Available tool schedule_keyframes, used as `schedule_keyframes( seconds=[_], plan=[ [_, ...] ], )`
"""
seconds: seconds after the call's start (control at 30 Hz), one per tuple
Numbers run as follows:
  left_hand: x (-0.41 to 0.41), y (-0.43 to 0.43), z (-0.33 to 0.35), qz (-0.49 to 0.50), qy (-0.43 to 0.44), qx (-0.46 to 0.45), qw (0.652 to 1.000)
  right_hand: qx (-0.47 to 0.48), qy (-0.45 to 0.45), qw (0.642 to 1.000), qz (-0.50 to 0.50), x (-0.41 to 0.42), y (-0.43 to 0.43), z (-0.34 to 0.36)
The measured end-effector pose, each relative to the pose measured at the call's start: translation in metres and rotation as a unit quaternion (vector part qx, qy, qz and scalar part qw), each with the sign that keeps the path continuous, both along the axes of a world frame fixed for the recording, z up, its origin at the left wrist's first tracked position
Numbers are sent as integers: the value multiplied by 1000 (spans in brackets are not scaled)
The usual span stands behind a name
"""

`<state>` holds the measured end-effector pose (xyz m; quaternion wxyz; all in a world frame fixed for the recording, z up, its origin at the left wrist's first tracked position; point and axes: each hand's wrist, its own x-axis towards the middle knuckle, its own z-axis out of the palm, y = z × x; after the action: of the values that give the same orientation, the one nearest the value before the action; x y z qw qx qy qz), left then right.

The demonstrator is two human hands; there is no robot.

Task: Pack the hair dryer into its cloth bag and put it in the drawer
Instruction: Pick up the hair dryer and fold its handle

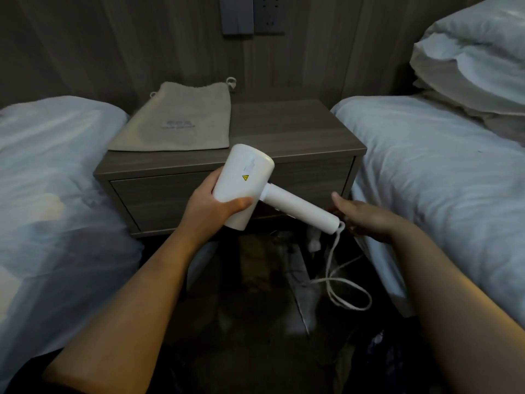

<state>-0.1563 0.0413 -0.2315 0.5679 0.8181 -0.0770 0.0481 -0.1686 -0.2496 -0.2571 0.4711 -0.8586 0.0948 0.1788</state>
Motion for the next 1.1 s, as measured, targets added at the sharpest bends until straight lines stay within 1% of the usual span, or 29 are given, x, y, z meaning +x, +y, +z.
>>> schedule_keyframes(
  seconds=[0.03,0.1,0.13,0.2,0.3,0.37,0.47,0.57,0.7,0.87,1.0,1.03,1.1],
  plan=[
    [1,-2,0,-2,0,-1,1000,10,13,999,37,0,5,5],
    [4,-6,0,-11,3,-6,1000,23,-8,995,101,3,18,11],
    [6,-7,1,-14,3,-11,1000,40,-23,992,118,5,25,14],
    [12,-8,3,-12,4,-21,1000,46,-60,990,122,11,34,19],
    [19,-8,5,-3,-1,-32,999,-8,-102,987,123,19,37,24],
    [23,-8,5,2,-11,-28,1000,-37,-129,985,105,21,40,26],
    [26,-9,6,4,-25,-33,999,-90,-195,976,47,25,46,26],
    [26,-12,6,16,-30,-58,998,-107,-220,970,-5,30,49,26],
    [23,-16,7,32,-26,-98,994,-90,-223,969,-54,28,51,27],
    [19,-19,7,42,-18,-121,992,-70,-203,974,-78,18,55,31],
    [12,-34,5,73,-19,-168,983,-3,-210,968,-139,10,74,33],
    [12,-36,6,72,-16,-171,982,7,-207,968,-144,9,77,33],
    [14,-34,9,50,-2,-147,988,12,-205,969,-137,9,77,33]
  ],
)
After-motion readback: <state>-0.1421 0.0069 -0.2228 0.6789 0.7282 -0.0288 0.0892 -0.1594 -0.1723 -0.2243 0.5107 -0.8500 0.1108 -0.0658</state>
